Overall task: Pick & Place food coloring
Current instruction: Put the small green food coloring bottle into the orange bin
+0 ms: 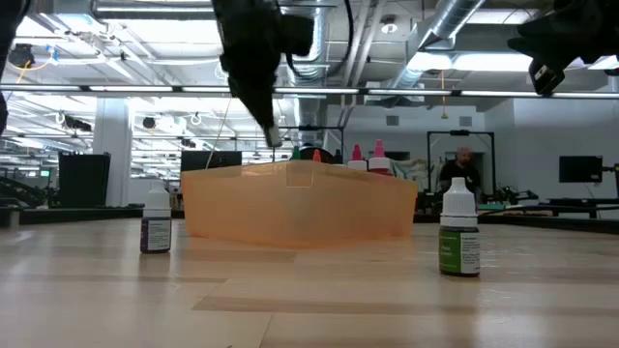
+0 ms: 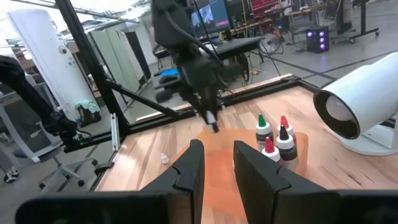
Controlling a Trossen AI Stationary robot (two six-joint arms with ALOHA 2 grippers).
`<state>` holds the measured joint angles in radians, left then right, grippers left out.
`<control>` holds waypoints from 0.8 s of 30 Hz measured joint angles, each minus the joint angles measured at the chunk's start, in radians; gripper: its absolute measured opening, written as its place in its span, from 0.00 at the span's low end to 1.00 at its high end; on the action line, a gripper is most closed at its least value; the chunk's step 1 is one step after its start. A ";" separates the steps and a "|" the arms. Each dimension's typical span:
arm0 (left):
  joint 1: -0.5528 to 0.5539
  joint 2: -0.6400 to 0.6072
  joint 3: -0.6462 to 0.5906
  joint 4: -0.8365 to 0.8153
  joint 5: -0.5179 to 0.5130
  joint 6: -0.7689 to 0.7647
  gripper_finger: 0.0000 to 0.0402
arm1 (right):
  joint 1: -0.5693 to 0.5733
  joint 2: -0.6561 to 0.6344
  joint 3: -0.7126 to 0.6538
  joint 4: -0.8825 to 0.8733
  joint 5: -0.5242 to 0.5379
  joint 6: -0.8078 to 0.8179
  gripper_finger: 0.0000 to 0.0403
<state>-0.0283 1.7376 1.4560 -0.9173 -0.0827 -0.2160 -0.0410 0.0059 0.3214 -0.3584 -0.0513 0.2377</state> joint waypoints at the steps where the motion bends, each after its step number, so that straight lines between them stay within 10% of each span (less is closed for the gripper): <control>1: 0.011 0.025 0.020 -0.030 -0.005 0.008 0.15 | 0.000 0.000 0.000 0.000 0.000 0.000 0.19; 24: 0.091 0.149 -0.091 0.102 -0.035 -0.071 0.15 | 0.000 0.000 0.000 -0.031 0.000 -0.001 0.19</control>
<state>0.0628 1.8866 1.3654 -0.8157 -0.1179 -0.2874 -0.0410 0.0063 0.3214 -0.3897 -0.0517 0.2367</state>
